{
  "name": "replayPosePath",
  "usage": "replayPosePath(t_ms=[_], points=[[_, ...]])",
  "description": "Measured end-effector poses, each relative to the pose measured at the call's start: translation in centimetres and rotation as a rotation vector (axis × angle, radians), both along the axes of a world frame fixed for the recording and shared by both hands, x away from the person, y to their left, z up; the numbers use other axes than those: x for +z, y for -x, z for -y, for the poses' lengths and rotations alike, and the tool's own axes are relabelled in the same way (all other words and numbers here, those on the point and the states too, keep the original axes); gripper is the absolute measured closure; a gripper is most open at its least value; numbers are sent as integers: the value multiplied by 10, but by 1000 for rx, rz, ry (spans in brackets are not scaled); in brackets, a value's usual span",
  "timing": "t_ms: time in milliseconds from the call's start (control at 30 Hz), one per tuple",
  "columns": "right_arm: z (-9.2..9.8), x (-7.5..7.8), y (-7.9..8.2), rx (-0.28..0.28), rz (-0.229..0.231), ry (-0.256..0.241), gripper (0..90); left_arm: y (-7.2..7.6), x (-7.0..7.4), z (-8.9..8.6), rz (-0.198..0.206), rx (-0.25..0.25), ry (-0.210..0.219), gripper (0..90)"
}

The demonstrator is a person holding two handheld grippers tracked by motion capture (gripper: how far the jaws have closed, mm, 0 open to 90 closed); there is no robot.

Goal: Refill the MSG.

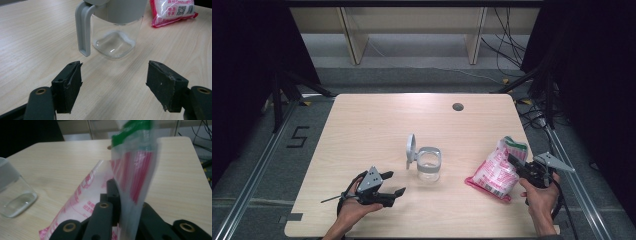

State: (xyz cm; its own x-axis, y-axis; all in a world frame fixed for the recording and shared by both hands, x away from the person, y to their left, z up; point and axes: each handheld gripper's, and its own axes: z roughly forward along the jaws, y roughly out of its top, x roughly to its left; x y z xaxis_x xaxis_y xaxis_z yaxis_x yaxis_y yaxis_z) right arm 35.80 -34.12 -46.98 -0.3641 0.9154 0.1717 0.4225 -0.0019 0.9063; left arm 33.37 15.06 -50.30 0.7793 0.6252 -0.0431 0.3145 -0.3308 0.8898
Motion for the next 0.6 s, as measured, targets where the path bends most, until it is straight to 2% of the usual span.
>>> replayPosePath(t_ms=[33, 67, 133, 200, 300, 333, 400, 433, 467, 500, 600], points=[[-2, 2, 2, -3, -6, -12, 900, 1, 0, 1, -6, 4, 14, 275], [-1, 4, 1, 30, 11, -3, 900, 1, 0, 2, -8, 3, 19, 275], [-5, 6, 5, 26, 12, -17, 900, 1, 0, 2, -6, -8, 13, 275], [-6, 8, 6, 30, 18, -10, 900, 2, -1, 4, -8, -4, 23, 275], [-10, 14, 10, 35, 12, -36, 900, 2, -1, 5, -5, -18, 19, 275], [-13, 18, 9, 54, 52, -12, 900, 3, -1, 7, -12, -9, 30, 275], [-15, 20, 10, 64, 52, -19, 900, 5, -1, 8, -11, -13, 29, 275], [-19, 24, 12, 83, 63, -31, 900, 6, 0, 10, -9, -19, 28, 275], [-23, 28, 14, 79, 54, -48, 900, 7, 0, 10, -7, -23, 23, 275], [-23, 30, 13, 102, 74, -31, 900, 8, 0, 12, -6, -33, 29, 275], [-34, 38, 15, 122, 94, -19, 900, 11, 1, 19, -2, -53, 27, 274]])
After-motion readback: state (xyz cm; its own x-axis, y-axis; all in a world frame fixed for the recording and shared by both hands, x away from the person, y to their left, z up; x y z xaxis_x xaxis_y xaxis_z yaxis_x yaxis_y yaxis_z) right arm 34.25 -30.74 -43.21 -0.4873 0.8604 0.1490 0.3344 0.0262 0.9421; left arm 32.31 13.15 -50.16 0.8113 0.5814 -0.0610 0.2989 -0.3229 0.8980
